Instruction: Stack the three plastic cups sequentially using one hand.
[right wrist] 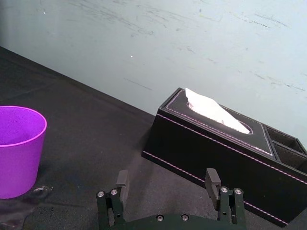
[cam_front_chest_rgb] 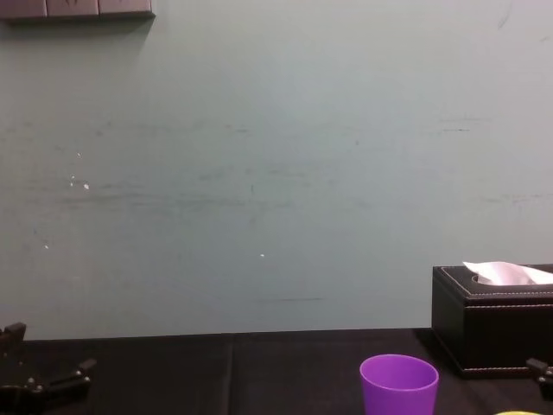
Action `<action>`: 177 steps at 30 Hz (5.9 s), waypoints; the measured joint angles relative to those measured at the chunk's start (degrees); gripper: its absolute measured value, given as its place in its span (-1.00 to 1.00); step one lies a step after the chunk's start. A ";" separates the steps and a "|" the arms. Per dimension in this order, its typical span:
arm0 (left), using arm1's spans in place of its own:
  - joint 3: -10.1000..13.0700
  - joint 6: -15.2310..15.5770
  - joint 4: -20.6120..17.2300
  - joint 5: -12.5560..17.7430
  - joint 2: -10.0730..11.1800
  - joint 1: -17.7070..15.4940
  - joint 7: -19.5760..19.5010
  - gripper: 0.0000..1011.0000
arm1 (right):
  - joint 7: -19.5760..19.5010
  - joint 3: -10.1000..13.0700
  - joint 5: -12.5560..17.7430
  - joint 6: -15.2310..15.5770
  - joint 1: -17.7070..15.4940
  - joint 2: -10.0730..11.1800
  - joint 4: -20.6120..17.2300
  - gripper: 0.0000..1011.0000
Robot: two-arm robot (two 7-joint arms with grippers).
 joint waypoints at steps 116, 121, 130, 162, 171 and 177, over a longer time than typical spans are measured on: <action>0.00 0.00 0.00 0.00 0.00 0.00 0.00 1.00 | 23.57 18.25 17.20 13.20 -25.06 11.99 -26.19 0.98; 0.00 0.00 0.00 0.00 0.00 0.00 0.00 1.00 | 24.91 17.38 16.96 14.08 -24.24 11.02 -24.96 0.98; 0.00 0.00 0.00 0.00 0.00 0.00 0.00 1.00 | 26.38 15.83 15.72 14.49 -23.47 9.90 -23.84 0.98; 0.00 0.00 0.00 0.00 0.00 0.00 0.00 1.00 | 26.66 12.27 10.88 14.22 -20.08 6.09 -21.02 0.98; 0.00 0.00 0.00 0.00 0.00 0.00 0.00 1.00 | 26.66 11.45 9.44 14.03 -18.68 5.00 -19.90 0.98; 0.00 0.00 0.00 0.01 0.00 0.00 0.00 1.00 | 26.62 11.26 8.56 13.85 -17.97 4.45 -19.67 0.98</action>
